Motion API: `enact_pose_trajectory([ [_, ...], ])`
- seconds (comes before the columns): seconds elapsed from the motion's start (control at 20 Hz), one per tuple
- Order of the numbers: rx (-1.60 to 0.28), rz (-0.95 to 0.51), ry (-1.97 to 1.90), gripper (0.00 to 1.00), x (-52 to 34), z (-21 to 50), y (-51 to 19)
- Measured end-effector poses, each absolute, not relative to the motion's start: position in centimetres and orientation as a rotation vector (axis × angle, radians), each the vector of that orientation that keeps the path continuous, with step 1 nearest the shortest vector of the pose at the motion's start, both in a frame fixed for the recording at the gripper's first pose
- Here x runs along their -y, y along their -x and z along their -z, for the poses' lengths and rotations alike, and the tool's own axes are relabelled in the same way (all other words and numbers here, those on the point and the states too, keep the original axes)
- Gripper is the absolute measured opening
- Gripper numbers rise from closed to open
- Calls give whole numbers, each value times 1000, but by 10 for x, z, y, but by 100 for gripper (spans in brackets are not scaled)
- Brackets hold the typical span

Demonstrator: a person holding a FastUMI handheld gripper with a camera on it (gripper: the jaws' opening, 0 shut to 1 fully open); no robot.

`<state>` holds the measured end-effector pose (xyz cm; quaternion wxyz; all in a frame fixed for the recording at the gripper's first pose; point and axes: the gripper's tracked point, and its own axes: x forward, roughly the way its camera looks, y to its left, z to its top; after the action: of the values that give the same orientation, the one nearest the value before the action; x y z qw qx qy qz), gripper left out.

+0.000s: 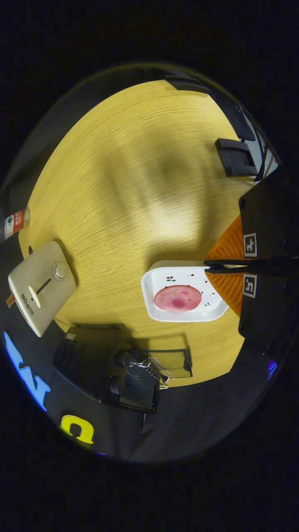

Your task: Open the toaster oven, put the food inside, and close the toaster oven door.

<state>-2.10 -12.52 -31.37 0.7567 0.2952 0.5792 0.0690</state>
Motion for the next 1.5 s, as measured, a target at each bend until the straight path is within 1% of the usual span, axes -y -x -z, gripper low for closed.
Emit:
enact_pose_trajectory([
  [0.45, -1128, -153, -851, 2, 112, 261, 31],
  [0.65, -1082, -177, -897, 1, 99, 235, 42],
  [0.85, -1048, -208, -980, 1, 68, 215, 51],
  [1.15, -1055, -267, -989, 2, 10, 200, 58],
  [1.35, -1063, -295, -965, 2, -28, 197, 46],
  [1.5, -1073, -294, -992, 1, -60, 203, 21],
])
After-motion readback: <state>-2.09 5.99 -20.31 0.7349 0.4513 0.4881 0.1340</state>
